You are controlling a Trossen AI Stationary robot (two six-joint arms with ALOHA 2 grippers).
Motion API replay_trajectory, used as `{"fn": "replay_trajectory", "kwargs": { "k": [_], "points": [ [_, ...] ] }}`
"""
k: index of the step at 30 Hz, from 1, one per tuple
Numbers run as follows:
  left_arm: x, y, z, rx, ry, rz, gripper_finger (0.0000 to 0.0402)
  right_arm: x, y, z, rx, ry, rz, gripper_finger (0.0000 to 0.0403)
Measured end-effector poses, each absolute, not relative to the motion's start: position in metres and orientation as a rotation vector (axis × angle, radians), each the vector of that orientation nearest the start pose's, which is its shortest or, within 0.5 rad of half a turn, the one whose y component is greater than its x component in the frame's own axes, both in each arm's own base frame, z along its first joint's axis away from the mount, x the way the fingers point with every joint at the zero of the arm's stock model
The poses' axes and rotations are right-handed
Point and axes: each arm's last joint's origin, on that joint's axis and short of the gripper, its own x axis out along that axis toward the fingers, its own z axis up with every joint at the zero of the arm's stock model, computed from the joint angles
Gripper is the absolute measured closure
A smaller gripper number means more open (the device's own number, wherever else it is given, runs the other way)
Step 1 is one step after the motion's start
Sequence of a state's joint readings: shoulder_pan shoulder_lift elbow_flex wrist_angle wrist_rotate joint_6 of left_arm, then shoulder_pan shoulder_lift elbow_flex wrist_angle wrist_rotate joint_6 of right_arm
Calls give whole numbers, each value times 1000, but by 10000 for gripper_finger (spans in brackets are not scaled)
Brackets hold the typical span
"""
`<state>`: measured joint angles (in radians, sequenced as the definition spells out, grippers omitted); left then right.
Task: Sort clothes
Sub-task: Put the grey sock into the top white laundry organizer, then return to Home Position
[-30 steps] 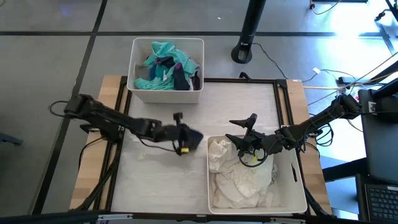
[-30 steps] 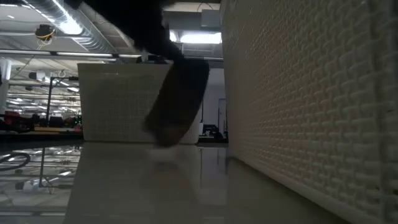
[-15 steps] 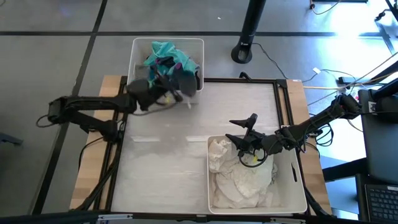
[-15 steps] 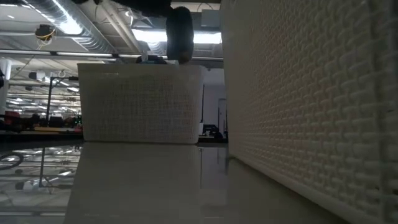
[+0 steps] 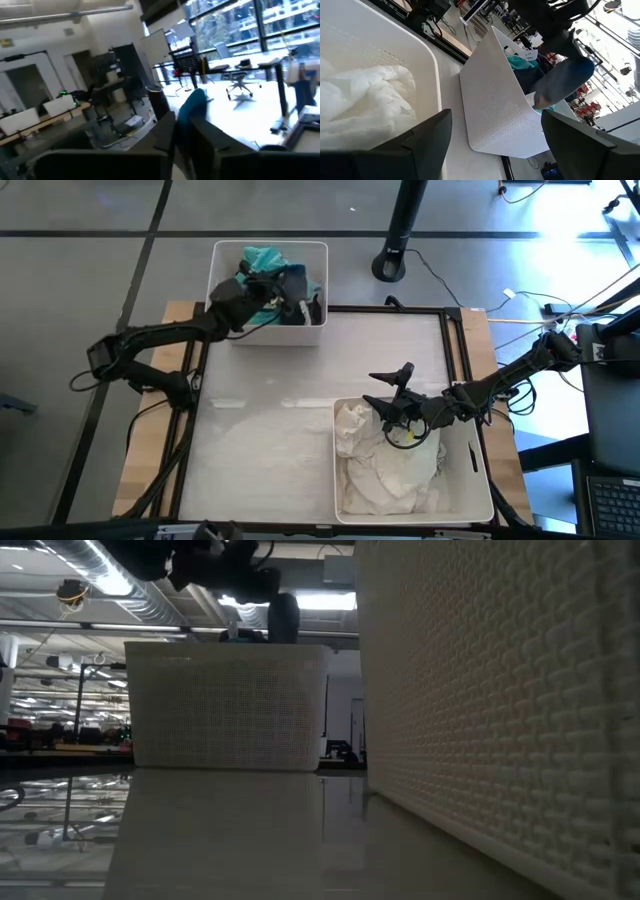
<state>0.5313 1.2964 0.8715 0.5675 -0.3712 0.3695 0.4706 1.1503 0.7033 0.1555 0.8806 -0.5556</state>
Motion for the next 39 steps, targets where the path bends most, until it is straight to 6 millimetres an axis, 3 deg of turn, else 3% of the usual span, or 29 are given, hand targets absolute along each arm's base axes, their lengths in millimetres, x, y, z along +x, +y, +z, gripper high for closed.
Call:
{"fn": "replay_trajectory", "kwargs": {
  "k": [5,10,18,21,26,31,35,39],
  "points": [
    [248,149,328,348,119,872,302,226,90,268,-731,339,-336,93],
    [241,125,352,320,235,784,251,226,90,268,-729,337,-336,93],
    [190,75,370,218,394,588,243,227,93,266,-675,310,-196,93],
    [168,58,364,174,355,513,249,229,95,272,-699,287,-141,93],
    [139,40,348,143,288,464,254,229,86,320,-739,236,-207,93],
    [128,34,320,115,286,445,254,218,50,359,-743,213,-165,109],
    [128,32,296,92,271,432,254,199,11,362,-701,253,-168,164],
    [130,30,276,60,259,421,254,175,-12,345,-665,242,-108,244]
  ]
}}
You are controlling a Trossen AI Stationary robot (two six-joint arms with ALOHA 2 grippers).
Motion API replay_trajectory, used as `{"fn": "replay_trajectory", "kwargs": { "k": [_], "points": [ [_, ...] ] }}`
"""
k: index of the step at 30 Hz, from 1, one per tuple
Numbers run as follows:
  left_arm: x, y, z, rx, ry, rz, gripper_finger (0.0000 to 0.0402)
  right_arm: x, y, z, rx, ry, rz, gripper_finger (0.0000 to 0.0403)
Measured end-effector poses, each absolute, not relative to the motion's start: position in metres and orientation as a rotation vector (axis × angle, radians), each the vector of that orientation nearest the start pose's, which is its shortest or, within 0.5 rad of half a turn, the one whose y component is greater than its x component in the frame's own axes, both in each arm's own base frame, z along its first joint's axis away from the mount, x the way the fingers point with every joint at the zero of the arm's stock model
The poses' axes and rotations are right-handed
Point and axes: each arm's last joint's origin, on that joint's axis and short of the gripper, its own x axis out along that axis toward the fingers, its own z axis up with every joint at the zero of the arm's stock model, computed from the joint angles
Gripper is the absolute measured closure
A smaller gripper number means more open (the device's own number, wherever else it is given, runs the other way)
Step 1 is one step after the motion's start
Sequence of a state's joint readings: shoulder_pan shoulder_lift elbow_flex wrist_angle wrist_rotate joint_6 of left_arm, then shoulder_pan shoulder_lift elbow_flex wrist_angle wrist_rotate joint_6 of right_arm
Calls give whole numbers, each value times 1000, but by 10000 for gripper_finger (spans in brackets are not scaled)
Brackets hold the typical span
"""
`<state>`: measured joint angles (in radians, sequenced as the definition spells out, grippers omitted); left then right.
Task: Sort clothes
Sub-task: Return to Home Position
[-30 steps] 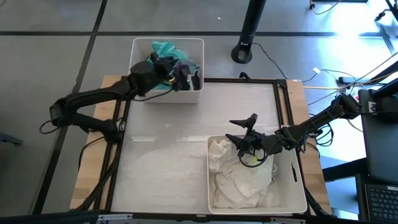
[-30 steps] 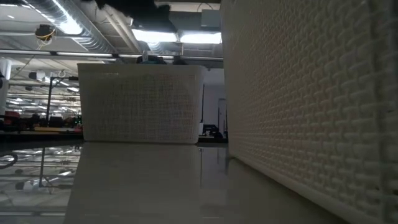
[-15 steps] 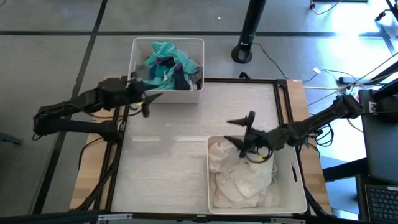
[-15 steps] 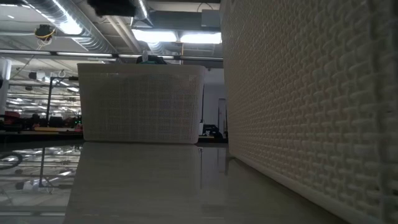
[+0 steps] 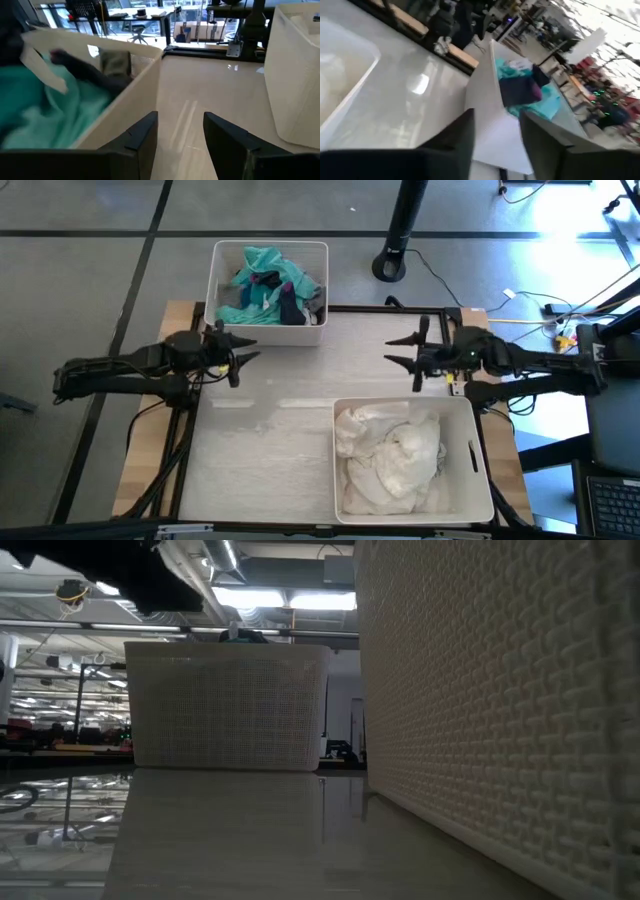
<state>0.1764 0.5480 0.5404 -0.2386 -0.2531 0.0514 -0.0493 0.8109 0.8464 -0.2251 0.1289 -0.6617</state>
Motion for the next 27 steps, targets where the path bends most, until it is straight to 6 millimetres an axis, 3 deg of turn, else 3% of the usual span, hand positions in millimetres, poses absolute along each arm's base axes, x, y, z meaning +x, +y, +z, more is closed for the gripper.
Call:
{"fn": "replay_trajectory", "kwargs": {
  "k": [5,10,19,27],
  "points": [
    [132,28,255,17,254,401,254,150,-26,311,-634,171,-110,333],
    [133,24,239,4,195,371,255,128,-26,274,-597,106,-141,394],
    [124,15,217,-48,154,317,291,98,-22,227,-532,36,-245,384],
    [115,12,203,-31,136,288,337,88,-20,204,-484,6,-244,400]
  ]
}}
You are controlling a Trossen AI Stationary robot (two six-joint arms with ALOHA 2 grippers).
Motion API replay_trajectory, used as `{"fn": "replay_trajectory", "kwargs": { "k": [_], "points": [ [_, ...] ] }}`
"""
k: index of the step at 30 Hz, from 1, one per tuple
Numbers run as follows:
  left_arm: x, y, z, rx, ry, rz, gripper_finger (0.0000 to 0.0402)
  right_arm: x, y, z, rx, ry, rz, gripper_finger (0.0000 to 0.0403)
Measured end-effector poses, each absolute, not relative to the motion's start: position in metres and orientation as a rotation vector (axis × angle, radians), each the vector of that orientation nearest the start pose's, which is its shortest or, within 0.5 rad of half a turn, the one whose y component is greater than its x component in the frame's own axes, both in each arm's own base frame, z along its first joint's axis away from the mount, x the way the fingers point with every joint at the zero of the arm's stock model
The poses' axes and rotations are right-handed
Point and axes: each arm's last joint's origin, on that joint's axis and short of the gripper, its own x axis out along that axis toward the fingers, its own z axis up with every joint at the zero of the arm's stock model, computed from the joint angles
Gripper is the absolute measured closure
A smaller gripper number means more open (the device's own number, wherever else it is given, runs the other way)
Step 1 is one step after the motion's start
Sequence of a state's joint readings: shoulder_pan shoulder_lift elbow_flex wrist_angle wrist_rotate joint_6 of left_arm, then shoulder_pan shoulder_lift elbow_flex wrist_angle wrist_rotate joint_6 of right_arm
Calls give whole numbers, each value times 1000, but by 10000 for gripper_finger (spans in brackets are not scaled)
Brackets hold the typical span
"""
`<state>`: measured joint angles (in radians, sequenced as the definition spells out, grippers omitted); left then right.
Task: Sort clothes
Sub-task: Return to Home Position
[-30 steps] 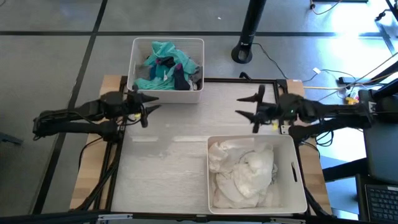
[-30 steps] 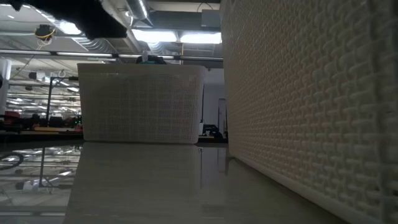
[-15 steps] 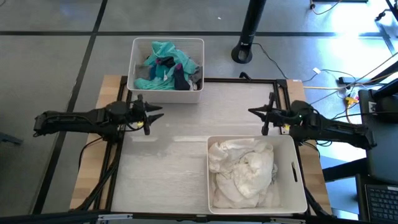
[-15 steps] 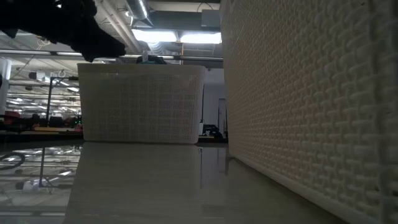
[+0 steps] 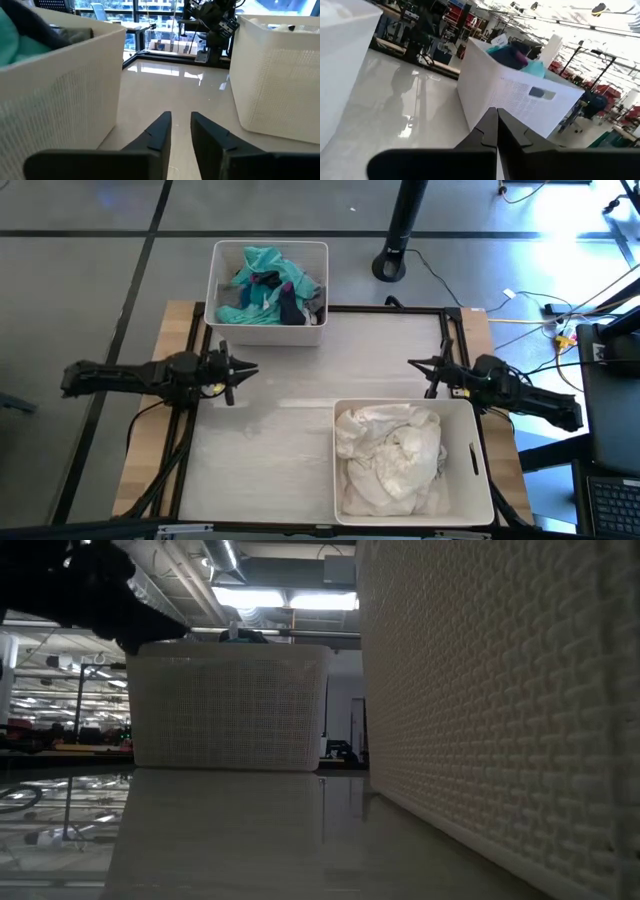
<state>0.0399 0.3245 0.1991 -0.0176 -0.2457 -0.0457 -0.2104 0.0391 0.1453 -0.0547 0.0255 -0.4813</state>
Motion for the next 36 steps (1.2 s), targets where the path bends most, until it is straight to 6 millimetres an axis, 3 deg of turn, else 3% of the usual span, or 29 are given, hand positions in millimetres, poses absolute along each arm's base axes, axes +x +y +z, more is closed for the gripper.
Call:
{"fn": "replay_trajectory", "kwargs": {
  "k": [5,14,24,36],
  "points": [
    [109,11,187,-39,129,289,361,88,-20,191,-464,31,-236,394],
    [97,11,171,-43,94,305,388,89,-20,189,-425,32,-236,389],
    [93,12,173,-32,47,320,390,94,-19,172,-420,47,-185,389],
    [93,12,173,-15,51,321,389,94,-20,171,-421,46,-198,388]
  ]
}}
